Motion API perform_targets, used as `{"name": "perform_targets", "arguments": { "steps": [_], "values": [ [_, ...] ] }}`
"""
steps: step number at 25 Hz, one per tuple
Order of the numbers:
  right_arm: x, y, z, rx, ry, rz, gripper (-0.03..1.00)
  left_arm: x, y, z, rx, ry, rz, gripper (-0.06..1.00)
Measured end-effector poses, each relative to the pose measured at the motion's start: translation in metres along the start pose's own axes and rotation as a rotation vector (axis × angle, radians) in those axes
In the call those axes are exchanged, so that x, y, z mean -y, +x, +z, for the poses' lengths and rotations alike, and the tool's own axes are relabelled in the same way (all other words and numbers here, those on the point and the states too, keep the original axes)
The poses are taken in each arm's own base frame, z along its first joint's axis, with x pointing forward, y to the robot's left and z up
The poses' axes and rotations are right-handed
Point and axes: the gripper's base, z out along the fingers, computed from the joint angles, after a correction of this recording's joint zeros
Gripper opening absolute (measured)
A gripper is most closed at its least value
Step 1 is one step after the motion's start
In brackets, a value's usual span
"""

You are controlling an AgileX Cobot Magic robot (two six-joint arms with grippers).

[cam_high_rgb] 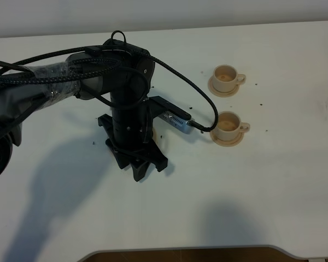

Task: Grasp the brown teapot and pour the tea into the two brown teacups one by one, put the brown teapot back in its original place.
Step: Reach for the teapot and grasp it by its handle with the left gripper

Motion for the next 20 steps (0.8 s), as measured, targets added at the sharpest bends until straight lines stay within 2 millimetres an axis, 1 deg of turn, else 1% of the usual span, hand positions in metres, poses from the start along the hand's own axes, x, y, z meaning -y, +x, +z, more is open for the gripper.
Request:
{"name": "perform_targets", "arguments": {
  "steps": [7, 11, 13, 15, 18, 20],
  "values": [
    [0.000, 0.000, 0.000, 0.000, 0.000, 0.000, 0.42, -0.004, 0.001, 0.000, -0.008, -0.047, -0.008, 0.44],
    [0.000, 0.000, 0.000, 0.000, 0.000, 0.000, 0.42, 0.005, 0.001, -0.005, 0.021, 0.050, -0.036, 0.44],
    [0.000, 0.000, 0.000, 0.000, 0.000, 0.000, 0.42, 0.010, 0.004, -0.015, 0.056, 0.088, -0.046, 0.44],
    [0.000, 0.000, 0.000, 0.000, 0.000, 0.000, 0.42, 0.012, 0.010, -0.030, 0.097, 0.090, -0.051, 0.44],
    [0.000, 0.000, 0.000, 0.000, 0.000, 0.000, 0.42, 0.014, 0.028, -0.053, 0.156, 0.070, -0.078, 0.44],
    [0.000, 0.000, 0.000, 0.000, 0.000, 0.000, 0.42, 0.010, 0.040, -0.062, 0.176, 0.063, -0.123, 0.44]
  ]
}}
